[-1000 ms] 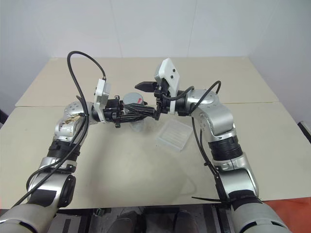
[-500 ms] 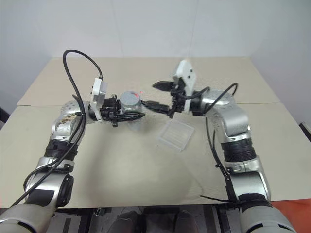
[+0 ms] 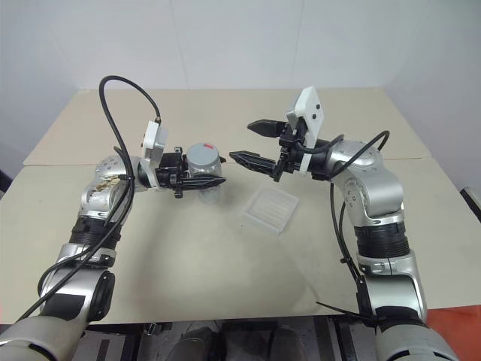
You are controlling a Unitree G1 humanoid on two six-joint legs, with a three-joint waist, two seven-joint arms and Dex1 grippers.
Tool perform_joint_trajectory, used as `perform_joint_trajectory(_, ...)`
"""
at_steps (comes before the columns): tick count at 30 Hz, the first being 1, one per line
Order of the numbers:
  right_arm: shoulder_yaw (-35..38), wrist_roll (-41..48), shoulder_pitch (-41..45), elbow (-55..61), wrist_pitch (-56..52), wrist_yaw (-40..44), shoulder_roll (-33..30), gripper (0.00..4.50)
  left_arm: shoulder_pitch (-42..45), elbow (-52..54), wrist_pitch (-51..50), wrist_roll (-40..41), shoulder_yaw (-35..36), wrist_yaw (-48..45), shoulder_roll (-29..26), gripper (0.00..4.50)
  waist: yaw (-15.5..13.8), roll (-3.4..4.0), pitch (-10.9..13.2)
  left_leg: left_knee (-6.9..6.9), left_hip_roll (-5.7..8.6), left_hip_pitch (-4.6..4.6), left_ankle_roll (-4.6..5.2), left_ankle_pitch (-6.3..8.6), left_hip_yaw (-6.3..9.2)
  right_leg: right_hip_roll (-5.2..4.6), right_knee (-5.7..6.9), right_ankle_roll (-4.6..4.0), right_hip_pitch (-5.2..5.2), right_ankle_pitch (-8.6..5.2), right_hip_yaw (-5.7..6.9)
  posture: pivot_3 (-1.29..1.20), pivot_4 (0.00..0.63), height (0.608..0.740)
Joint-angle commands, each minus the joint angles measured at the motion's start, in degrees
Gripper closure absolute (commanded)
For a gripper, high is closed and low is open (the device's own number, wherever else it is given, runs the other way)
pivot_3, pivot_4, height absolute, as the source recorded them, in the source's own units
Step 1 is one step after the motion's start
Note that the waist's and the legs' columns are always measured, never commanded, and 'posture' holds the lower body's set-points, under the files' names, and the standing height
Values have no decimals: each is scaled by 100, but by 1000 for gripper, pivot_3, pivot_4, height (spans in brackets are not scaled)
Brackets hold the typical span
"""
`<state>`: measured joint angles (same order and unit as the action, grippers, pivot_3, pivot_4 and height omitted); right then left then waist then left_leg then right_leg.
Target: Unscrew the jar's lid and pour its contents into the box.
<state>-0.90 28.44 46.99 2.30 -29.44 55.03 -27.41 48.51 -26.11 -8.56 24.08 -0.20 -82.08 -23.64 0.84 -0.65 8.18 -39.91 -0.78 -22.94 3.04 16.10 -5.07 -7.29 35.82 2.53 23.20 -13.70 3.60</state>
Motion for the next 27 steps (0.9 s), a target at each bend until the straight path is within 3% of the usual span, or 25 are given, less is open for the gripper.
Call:
perform_joint_trajectory(1,-96,157,214,335,-59,-6,160,39,116,12,116,-1,-4,5,53,2384,1,0,0,0,0,0,0,0,0,0,0,0,0,0,0,0,150,740)
perform_joint_trajectory(14,-646,-340,617,-111,20,-238,787,39,92,50,128,23,13,28,52,2384,-2,0,0,-1,2,0,0,0,1,0,1,0,-1,0,1,0,150,740)
perform_joint_trajectory(27,-567,-485,675,-318,52,-214,744,39,45,97,128,36,22,63,19,2384,13,0,0,0,2,1,0,0,1,0,2,0,1,0,2,0,150,740)
